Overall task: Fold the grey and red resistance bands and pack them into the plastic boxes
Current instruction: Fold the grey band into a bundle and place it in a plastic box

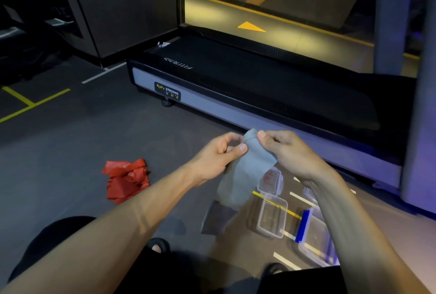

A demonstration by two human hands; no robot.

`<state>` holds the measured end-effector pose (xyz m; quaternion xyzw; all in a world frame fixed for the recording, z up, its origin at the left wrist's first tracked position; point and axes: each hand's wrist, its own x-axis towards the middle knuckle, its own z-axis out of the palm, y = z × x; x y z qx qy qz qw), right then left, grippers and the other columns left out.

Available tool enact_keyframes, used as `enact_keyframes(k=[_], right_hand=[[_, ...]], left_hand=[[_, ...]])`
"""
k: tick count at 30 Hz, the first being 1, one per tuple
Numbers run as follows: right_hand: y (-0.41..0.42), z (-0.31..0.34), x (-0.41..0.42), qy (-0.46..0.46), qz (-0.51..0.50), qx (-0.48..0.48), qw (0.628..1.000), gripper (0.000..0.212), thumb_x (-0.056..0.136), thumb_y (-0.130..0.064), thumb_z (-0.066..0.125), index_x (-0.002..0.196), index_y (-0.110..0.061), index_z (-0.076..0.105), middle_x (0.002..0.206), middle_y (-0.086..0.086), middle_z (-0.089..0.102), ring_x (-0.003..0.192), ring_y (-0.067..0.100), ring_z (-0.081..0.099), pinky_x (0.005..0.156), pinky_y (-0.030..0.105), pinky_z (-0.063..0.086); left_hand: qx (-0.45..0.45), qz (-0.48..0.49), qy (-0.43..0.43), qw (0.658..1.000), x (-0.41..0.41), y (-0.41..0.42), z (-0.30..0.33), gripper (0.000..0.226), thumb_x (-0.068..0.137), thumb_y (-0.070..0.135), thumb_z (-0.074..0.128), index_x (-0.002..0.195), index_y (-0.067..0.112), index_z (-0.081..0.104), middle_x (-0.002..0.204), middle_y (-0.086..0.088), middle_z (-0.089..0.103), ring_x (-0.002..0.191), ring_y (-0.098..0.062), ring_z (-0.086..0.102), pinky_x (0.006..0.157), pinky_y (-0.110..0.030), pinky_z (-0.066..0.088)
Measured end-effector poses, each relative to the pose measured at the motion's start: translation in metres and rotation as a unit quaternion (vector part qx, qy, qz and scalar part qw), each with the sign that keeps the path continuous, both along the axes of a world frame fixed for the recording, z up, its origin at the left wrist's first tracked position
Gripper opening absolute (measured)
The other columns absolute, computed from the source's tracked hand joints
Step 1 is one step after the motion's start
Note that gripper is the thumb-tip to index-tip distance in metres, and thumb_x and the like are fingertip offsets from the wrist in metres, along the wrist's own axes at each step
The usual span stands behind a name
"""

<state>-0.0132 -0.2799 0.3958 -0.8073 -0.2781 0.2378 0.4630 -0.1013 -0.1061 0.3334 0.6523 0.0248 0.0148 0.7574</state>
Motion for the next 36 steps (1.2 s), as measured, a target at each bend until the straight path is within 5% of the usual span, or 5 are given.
enact_keyframes(k=[3, 13, 17, 25, 36], right_hand=[[0.000, -0.005, 0.001, -0.003, -0.027, 0.043, 0.999, 0.024, 0.103, -0.042, 0.057, 0.106, -0.023, 0.071, 0.104, 0.016, 0.074, 0.087, 0.019, 0.067, 0.088, 0.045, 0.053], [0.002, -0.005, -0.002, 0.001, 0.009, 0.017, 1.000, 0.041, 0.088, -0.065, 0.061, 0.104, -0.028, 0.068, 0.093, -0.011, 0.073, 0.089, 0.004, 0.066, 0.087, 0.034, 0.051], [0.003, -0.004, -0.003, -0.043, -0.003, 0.026, 0.999, 0.021, 0.091, -0.041, 0.073, 0.103, -0.024, 0.070, 0.097, -0.005, 0.073, 0.086, 0.002, 0.068, 0.082, 0.031, 0.054], [0.003, -0.002, 0.002, -0.078, -0.049, 0.014, 0.996, 0.045, 0.074, -0.063, 0.071, 0.101, -0.027, 0.070, 0.098, -0.003, 0.073, 0.088, 0.019, 0.071, 0.081, 0.042, 0.057], [0.003, -0.003, 0.006, -0.018, -0.061, 0.032, 0.997, 0.027, 0.092, -0.047, 0.071, 0.104, -0.023, 0.069, 0.093, 0.002, 0.076, 0.084, 0.016, 0.071, 0.077, 0.039, 0.055]], left_hand=[[-0.008, -0.007, -0.016, 1.000, 0.000, -0.001, 0.002, 0.016, 0.105, 0.012, 0.051, 0.118, 0.007, 0.059, 0.081, 0.003, 0.075, 0.070, -0.005, 0.069, 0.062, -0.017, 0.051], [0.054, 0.047, -0.039, 0.997, 0.001, -0.002, 0.005, 0.025, 0.103, 0.016, 0.056, 0.079, 0.015, 0.054, 0.052, 0.016, 0.046, 0.049, 0.002, 0.037, 0.050, -0.014, 0.033], [0.042, 0.041, -0.040, 0.997, 0.001, -0.002, 0.002, 0.019, 0.103, 0.024, 0.058, 0.086, 0.014, 0.060, 0.068, 0.001, 0.050, 0.060, -0.004, 0.044, 0.056, -0.017, 0.038], [0.043, -0.015, -0.017, 0.999, -0.002, 0.000, -0.003, 0.024, 0.098, 0.029, 0.057, 0.094, 0.006, 0.065, 0.085, -0.009, 0.061, 0.082, -0.021, 0.054, 0.073, -0.033, 0.044], [0.037, -0.012, 0.007, 0.999, 0.002, 0.001, -0.001, 0.034, 0.107, 0.024, 0.050, 0.105, -0.003, 0.070, 0.099, -0.009, 0.073, 0.095, -0.021, 0.064, 0.090, -0.040, 0.050]])
